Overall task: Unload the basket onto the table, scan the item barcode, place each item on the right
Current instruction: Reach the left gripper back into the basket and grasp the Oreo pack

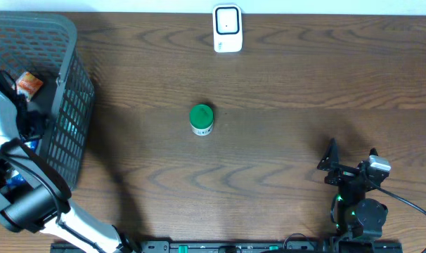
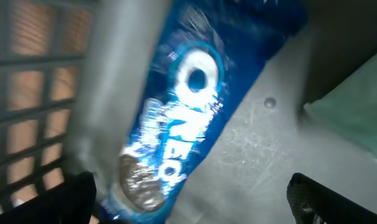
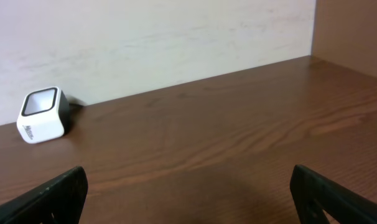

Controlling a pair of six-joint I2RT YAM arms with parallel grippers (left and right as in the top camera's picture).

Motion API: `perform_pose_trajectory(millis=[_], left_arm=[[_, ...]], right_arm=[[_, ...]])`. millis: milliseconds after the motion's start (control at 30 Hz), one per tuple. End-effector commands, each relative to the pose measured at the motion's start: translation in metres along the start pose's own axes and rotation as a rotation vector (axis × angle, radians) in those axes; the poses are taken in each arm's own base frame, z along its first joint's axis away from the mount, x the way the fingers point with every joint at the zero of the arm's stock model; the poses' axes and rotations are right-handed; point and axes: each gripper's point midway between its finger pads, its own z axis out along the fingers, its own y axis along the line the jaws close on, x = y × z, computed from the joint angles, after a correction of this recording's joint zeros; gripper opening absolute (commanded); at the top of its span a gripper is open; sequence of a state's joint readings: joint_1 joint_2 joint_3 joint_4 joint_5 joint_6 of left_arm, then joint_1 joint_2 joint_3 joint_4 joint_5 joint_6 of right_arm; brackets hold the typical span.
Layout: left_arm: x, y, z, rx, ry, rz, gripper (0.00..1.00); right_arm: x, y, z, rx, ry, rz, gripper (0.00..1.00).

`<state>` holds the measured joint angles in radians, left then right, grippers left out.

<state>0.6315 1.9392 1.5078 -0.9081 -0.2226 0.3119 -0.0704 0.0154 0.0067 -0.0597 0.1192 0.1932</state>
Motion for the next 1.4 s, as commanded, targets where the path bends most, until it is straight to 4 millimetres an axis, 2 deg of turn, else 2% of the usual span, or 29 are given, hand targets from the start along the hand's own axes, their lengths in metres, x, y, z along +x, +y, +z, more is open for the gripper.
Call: perform_pose_trajectory(millis=[0,233,433,833,1033,1133,1367], left_arm=[[0.013,-0.006,0.018,0.015,0.045,0.043,0.98],[0.024,-0.014,0.036,0.017,0.059,0.061,0.98],[0.022,-0.016,0.046,0.008,0.030,0.082,0.98],[0.017,0.008,0.055,-0.047,0.011,0.045,1.00],[0.026,-0.002,0.080,-0.025,0.077,0.066,0.90],[0.032,-0.008,0.090,-0.014,0.111,0.080,0.89],[0.034,-0.007,0.094,-0.029,0.129,0.087,0.89]], right_arm=[[0.002,0.002,0.000,-0.010,0.008,-0.012,0.99],[0.002,0.002,0.000,-0.010,0.008,-0.012,0.99],[0.002,0.002,0.000,-0.010,0.008,-0.012,0.99],[0.002,0.002,0.000,-0.010,0.008,-0.012,0.99],[0.002,0.002,0.000,-0.010,0.008,-0.012,0.99],[0.002,0.002,0.000,-0.010,0.008,-0.012,0.99],[0.002,0.002,0.000,-0.010,0.008,-0.012,0.99]])
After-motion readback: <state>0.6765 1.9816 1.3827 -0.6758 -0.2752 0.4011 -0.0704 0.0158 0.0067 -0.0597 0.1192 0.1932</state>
